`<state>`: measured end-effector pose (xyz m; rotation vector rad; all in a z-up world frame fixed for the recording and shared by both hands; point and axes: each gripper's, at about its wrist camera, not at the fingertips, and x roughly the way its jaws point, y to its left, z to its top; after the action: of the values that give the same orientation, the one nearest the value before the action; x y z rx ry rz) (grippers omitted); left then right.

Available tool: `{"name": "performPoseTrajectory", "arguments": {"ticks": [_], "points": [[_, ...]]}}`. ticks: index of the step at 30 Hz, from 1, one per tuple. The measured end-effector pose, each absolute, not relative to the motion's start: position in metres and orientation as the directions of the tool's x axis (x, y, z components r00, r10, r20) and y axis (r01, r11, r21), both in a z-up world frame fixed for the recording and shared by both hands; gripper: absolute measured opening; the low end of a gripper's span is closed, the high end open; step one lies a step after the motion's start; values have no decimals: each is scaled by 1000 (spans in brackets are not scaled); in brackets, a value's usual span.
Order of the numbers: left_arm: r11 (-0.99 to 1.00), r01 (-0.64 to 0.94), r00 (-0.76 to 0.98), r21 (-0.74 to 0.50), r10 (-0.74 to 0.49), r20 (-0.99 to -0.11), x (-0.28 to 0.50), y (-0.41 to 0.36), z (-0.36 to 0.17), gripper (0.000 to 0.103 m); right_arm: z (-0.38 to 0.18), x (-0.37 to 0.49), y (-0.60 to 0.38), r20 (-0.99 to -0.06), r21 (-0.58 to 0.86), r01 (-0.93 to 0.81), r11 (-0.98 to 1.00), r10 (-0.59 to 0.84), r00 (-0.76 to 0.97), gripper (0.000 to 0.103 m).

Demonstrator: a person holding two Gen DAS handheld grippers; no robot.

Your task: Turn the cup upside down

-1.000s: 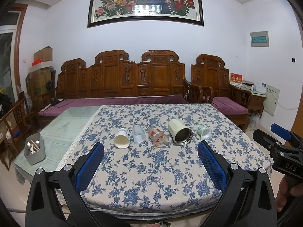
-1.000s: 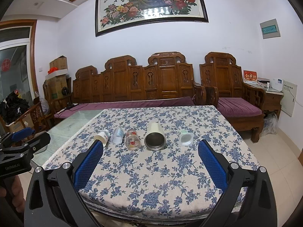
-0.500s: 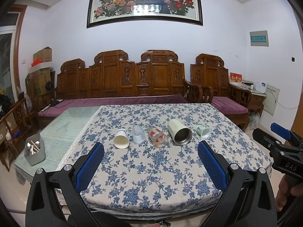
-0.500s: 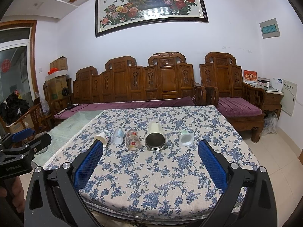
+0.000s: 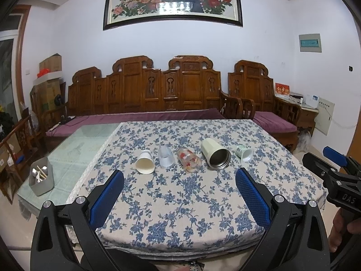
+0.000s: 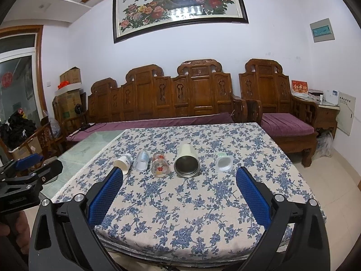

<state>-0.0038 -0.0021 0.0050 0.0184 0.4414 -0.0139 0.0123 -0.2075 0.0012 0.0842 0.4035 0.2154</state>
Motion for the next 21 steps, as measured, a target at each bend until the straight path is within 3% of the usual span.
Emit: {"name": "performPoseTrajectory", "arguments": {"ticks": [12, 21], "points": [[997, 29, 858, 75, 14, -513, 57, 10, -15, 95, -25, 64, -201, -407, 117, -235, 965, 262, 875, 100], [996, 51, 777, 66, 2, -629, 137, 24, -41, 95, -41, 133, -183, -455, 121, -333, 935, 350, 819, 100]]}}
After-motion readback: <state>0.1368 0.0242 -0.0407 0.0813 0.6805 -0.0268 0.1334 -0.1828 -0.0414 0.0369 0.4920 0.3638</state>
